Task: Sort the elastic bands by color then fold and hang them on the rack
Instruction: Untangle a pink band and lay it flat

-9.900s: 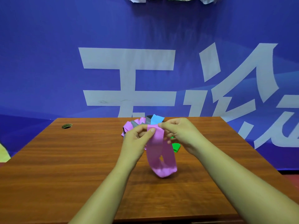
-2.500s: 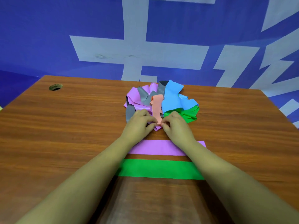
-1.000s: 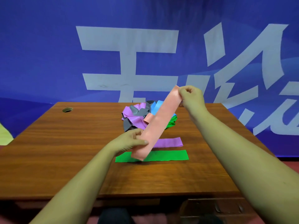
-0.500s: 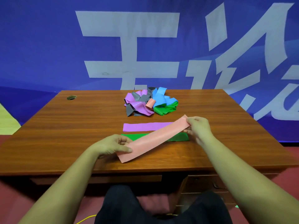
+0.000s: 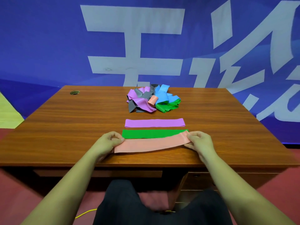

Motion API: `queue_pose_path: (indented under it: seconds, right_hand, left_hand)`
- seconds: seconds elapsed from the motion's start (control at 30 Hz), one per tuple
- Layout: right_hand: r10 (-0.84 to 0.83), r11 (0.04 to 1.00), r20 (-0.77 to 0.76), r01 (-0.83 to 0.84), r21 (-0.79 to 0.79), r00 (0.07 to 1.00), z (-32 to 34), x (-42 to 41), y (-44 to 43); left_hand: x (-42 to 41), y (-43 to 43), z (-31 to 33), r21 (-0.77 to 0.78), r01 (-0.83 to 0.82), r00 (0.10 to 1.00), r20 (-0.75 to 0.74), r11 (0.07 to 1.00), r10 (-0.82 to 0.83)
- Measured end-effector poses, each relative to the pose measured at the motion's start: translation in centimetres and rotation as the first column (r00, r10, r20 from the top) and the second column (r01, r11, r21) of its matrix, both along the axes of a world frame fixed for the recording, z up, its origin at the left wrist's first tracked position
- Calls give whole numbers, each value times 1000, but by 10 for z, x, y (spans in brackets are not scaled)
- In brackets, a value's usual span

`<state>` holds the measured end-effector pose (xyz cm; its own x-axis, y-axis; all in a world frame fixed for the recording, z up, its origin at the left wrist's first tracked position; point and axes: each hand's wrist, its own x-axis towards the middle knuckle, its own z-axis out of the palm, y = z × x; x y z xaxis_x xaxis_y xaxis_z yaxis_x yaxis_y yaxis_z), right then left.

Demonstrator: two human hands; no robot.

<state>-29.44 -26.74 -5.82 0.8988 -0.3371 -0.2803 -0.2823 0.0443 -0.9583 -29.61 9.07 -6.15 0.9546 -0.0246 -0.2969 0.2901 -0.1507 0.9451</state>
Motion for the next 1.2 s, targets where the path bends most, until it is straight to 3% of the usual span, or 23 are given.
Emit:
queue_pose_path:
  seconds: [0.13, 0.27, 0.4, 0.6, 0.7, 0.83, 1.0, 1.2]
  right_hand:
    - [14, 985, -88, -29, -172, 996, -8, -2, -1]
    - [9, 916, -32, -21, -400, 999, -9, -7, 1]
    - [58, 785, -33, -66, -616, 998, -2, -14, 4]
    - [95, 647, 58, -17, -762, 994, -19, -26, 4]
    - [120, 519, 117, 38, -854, 986, -30, -28, 1]
    - [74, 510, 143, 86, -856, 987, -35, -35, 4]
    - [93, 609, 189, 95, -788, 978, -22, -21, -1]
    - [295, 526, 121, -55, -849, 948, 16, 49, 22]
  left_hand:
    - [-6, -1, -3, -75, -24, 1000, -11, 997, 23]
    - [-5, 1, -4, 172, -134, 991, 40, 976, 129]
    - [-9, -4, -1, 542, -174, 971, 232, 822, 53]
    - [-16, -18, -11, 587, -283, 895, 446, 759, -11]
    - [-14, -21, -21, 630, -270, 893, 446, 728, -55]
    - [-13, -23, -36, 667, -310, 887, 460, 677, -47]
    - [-3, -21, -23, 653, -337, 869, 493, 678, -42]
    - [59, -48, 20, 670, -279, 835, 523, 688, -169]
